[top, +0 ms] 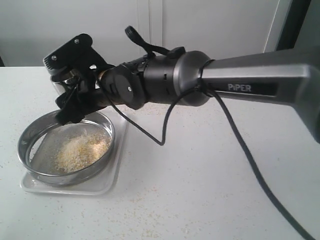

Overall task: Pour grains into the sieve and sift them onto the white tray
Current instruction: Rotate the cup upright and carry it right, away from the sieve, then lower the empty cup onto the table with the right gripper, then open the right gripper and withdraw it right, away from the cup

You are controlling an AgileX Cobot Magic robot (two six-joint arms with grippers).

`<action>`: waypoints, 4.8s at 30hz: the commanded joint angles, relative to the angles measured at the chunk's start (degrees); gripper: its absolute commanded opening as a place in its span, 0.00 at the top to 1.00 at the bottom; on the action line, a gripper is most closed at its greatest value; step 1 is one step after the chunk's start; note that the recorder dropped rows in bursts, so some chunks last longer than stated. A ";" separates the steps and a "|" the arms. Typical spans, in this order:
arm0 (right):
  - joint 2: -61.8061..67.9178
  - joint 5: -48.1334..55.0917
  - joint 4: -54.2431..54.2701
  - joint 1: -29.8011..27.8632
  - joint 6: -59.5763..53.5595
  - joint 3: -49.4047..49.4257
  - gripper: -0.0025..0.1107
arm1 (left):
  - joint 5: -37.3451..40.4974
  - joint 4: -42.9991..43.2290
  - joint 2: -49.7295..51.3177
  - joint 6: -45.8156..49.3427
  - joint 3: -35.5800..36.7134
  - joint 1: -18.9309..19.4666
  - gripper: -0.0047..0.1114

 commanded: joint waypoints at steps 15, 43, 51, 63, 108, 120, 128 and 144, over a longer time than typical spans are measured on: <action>-13.51 -29.57 0.61 -6.45 8.38 31.13 0.98 | 0.77 -0.50 -0.28 -0.11 0.34 0.08 0.96; -6.30 -67.07 12.00 -26.33 12.64 56.48 0.98 | 0.77 -0.50 -0.28 -0.11 0.34 0.08 0.96; -3.78 -67.21 12.00 -26.33 9.48 55.96 0.98 | 0.77 -0.50 -0.28 -0.11 0.34 0.08 0.96; 5.35 -74.68 11.76 -26.33 8.59 53.01 0.98 | 0.77 -0.50 -0.28 -0.11 0.34 0.08 0.96; 8.30 -76.71 11.76 -26.33 11.92 53.22 0.14 | 0.77 -0.50 -0.28 -0.11 0.34 0.08 0.96; 2.83 -76.71 12.16 -26.33 11.30 53.24 0.14 | 0.77 -0.50 -0.28 -0.11 0.34 0.08 0.96; -2.53 -76.71 12.16 -26.33 9.67 53.24 0.14 | 0.77 -0.50 -0.28 -0.11 0.34 0.08 0.96; -15.99 -62.85 7.71 -26.33 9.23 53.34 0.50 | 0.77 -0.50 -0.28 -0.11 0.34 0.08 0.96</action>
